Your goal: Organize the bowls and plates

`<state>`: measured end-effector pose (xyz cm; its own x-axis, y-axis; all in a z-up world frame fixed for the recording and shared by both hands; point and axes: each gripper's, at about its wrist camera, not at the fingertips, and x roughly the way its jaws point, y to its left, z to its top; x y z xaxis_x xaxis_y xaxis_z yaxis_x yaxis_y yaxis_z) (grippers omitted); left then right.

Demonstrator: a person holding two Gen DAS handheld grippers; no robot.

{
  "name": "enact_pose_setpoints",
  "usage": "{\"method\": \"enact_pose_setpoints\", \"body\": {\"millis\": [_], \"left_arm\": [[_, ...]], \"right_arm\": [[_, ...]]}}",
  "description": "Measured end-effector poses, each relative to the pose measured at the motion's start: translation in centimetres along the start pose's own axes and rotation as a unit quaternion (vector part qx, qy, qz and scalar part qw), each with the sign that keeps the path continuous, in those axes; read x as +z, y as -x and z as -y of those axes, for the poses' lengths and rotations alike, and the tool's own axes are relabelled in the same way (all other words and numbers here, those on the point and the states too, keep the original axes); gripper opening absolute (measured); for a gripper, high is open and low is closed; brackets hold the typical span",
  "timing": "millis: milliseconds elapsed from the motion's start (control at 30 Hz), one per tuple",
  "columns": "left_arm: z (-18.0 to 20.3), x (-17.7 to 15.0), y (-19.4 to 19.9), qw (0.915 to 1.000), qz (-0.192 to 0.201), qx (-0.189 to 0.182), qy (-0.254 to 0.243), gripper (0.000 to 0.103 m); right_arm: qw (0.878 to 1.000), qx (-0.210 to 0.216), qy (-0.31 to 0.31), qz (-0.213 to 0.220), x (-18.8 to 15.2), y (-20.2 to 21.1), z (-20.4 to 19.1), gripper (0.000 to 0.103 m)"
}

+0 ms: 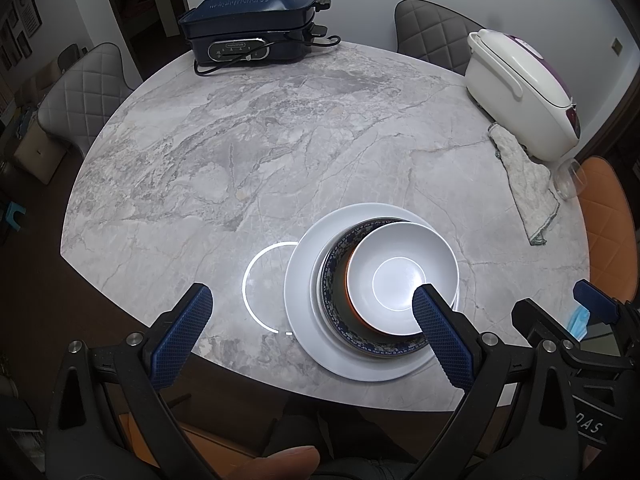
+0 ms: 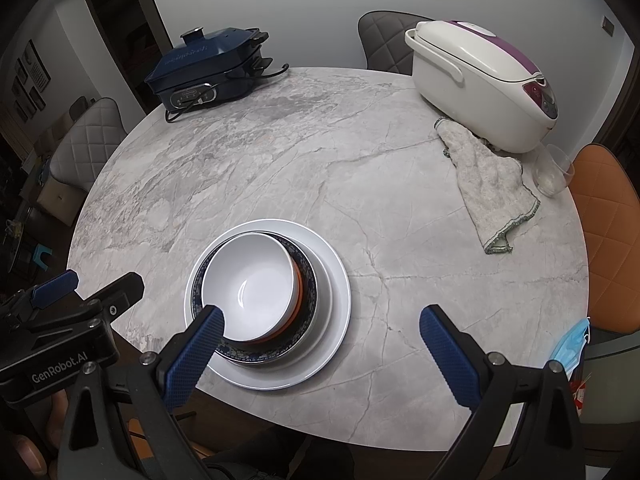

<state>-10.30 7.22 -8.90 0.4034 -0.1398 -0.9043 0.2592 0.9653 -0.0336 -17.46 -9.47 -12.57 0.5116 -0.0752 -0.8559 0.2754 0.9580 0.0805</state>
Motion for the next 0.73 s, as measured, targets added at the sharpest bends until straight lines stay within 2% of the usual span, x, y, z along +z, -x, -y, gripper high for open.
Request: {"method": "enact_pose_setpoints", "body": {"millis": [733], "left_arm": [[-0.1,0.0,1.0,0.9996,0.023,0.007,0.013,0.102]], "right_arm": [[1.0,-0.001,-0.001,-0.001,0.1,-0.1,-0.2,0.1]]}}
